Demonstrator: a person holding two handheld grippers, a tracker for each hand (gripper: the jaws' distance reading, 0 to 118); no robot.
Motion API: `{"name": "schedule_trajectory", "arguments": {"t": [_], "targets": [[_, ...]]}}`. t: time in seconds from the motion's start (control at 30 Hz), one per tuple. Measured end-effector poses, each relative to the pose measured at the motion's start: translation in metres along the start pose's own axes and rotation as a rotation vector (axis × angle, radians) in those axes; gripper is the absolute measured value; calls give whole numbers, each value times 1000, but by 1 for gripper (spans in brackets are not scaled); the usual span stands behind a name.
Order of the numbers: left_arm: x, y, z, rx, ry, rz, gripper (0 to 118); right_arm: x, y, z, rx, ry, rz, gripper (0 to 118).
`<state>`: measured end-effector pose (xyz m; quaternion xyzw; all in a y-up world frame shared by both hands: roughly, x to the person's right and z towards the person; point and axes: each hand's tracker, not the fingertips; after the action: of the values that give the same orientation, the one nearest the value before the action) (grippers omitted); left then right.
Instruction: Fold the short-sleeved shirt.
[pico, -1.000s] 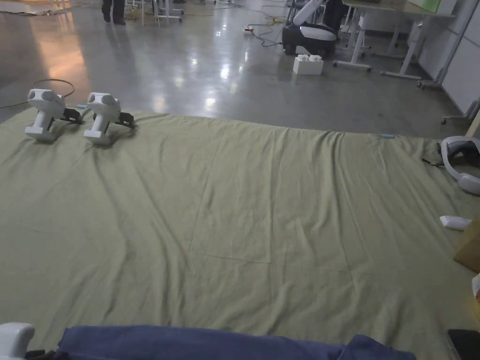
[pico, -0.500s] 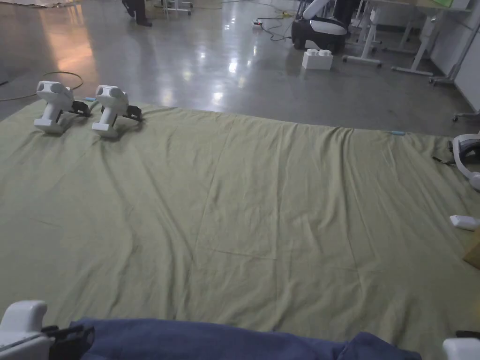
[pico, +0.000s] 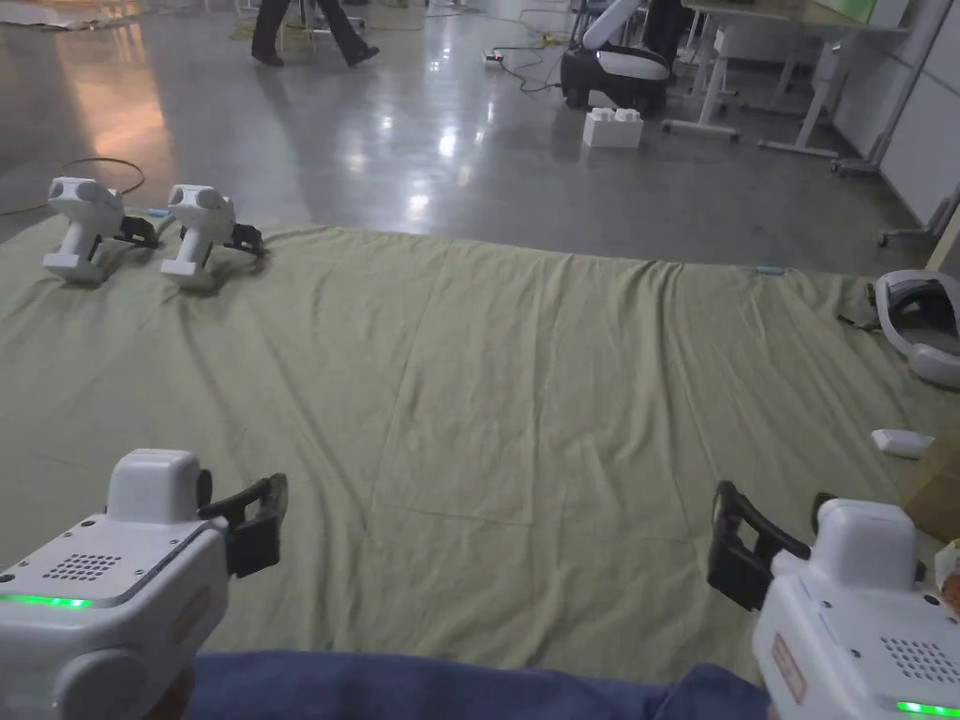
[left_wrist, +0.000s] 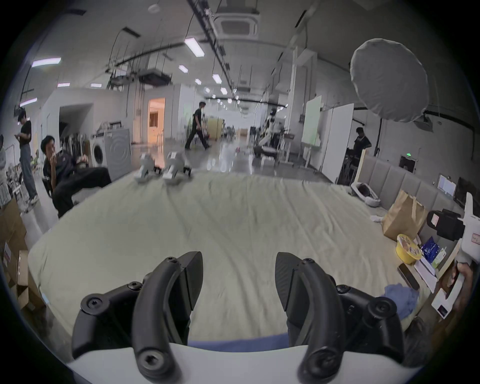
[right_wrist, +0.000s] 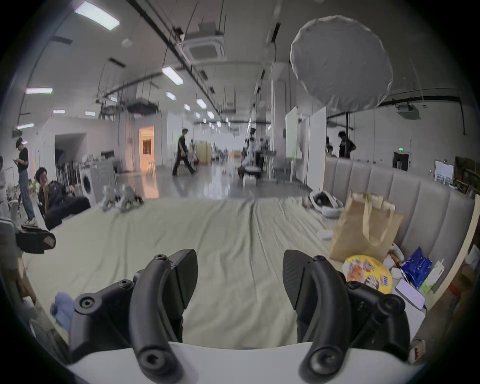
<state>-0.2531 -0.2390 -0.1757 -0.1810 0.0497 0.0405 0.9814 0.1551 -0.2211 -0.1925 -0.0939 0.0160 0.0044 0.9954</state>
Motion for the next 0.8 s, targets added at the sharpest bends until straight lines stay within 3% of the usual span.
{"name": "schedule_trajectory", "arguments": {"t": [0.1,0.13,0.17,0.23,0.33,0.6,0.8], "targets": [[19,10,3,66,4,-49,66,-18,6,-3,55,-19,25,47],[25,12,5,87,10,-55,62,-22,7,-5,69,-20,25,36],[27,14,5,110,10,-59,52,-27,8,-6,78,-25,27,19],[35,17,7,137,22,-65,14,-34,8,-7,105,-49,26,14],[41,19,8,153,55,-82,5,-41,7,-8,133,-44,22,9],[31,14,10,176,67,-49,2,-51,6,-10,139,-26,54,6],[-22,-3,4,-31,31,-10,2,-52,5,-14,101,0,53,6]]}}
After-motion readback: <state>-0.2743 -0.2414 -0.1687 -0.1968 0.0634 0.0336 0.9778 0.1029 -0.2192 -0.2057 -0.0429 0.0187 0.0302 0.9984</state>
